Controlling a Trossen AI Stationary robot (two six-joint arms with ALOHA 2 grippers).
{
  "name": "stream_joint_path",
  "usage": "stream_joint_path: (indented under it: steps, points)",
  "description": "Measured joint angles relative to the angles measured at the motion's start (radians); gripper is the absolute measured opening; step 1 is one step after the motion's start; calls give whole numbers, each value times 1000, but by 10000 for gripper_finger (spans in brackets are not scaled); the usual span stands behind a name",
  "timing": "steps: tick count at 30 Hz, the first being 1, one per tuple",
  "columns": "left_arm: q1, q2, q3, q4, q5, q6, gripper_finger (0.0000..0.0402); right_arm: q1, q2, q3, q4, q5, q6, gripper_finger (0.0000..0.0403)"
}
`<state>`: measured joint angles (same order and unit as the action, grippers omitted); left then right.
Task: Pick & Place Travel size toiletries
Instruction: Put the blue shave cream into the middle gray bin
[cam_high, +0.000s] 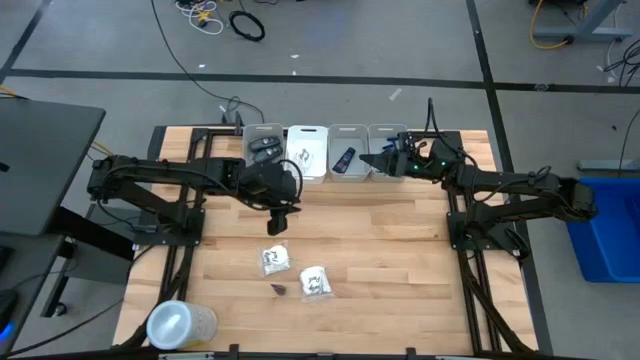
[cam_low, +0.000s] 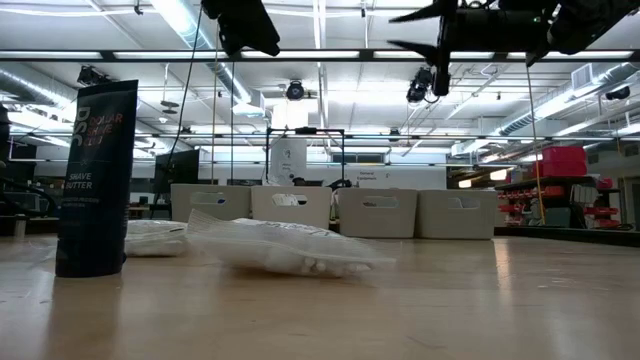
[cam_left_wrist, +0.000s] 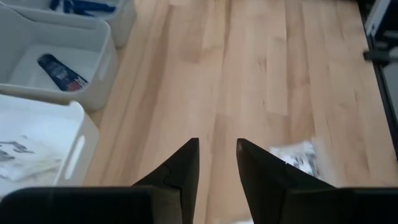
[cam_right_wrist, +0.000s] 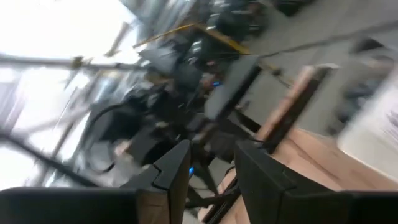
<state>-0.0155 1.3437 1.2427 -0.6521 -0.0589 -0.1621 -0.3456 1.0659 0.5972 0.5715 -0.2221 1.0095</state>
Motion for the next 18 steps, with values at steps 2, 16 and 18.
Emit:
stream_joint_path:
  steps: [2, 16, 18]
  points:
    - [-16, 0, 0, -25, 0, 2, 112, 2, 0, 0, 64, -75, -88, 126]
    - [-104, -4, 0, -56, 64, 1, 106, 147, -1, 1, 328, -182, -544, 70]
    - [-114, -4, 0, -62, 64, 1, 104, 160, -1, 1, 321, -181, -563, 69]
